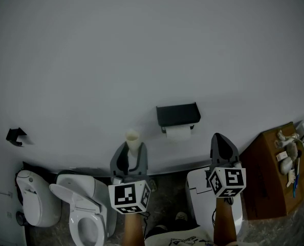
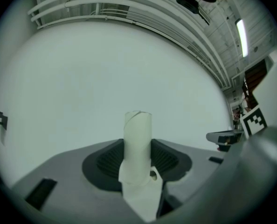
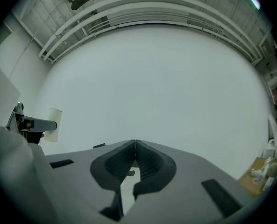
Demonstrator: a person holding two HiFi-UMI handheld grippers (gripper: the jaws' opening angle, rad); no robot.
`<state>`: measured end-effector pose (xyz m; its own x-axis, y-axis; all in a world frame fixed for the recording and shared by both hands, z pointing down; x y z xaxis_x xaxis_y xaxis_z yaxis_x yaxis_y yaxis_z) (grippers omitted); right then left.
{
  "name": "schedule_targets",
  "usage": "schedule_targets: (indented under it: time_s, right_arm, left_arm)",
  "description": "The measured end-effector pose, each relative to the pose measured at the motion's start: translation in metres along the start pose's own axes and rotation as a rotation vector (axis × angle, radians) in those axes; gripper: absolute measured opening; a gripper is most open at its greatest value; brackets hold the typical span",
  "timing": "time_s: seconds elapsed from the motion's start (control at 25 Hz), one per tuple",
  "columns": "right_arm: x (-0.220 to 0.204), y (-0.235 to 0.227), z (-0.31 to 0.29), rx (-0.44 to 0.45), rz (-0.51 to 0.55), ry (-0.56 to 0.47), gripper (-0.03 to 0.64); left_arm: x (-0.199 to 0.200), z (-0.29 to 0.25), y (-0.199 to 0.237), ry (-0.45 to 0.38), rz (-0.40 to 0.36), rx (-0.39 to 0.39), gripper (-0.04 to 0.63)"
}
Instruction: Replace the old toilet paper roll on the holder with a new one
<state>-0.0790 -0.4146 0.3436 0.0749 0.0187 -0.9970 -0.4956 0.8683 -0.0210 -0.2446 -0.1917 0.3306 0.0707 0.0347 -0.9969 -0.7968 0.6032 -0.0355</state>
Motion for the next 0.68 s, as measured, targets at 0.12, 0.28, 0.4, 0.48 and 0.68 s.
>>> schedule_targets:
  time_s: [0.12,0.28,0.4,0.48,0.68]
  right_arm:
    - [-0.0020,-0.0012,0.0016,-0.003,0.004,0.006,0.020]
    - [-0.0030,-0.0022,0.0036,-0.009,0.004,0.008,0.020]
    - [-0.0016,-0.0033,0.0046,-0.014,0.004,0.006,0.020]
    - [-0.0005,-0.0037,0.0059,-0.016,0.004,0.005,0.020]
    - [0.0005,-0.0044,0.0073,-0.021,0.001,0.004,0.020]
  left_arm:
    - [-0.0002,0.0013,-0.0002,0.000,0.000,0.002,0.184]
    - [0.0000,0.0023,-0.0001,-0.001,-0.003,0.004,0.184]
    - [0.0000,0.0029,-0.0003,-0.001,-0.005,0.004,0.184]
    - [0.0007,0.0038,-0.0006,-0.002,-0.005,0.003,0.184]
    - [0.0014,0.0033,-0.0024,-0.001,-0.010,-0.002,0.184]
Point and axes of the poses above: the fingertips, and each gripper's own axes: z backward along the fingers, y to its left, x out of its top, the point moved 4 cm from there along z, backward along the fingers, and after that the axes turned 1 degree about -z, right-handed, at the moved point
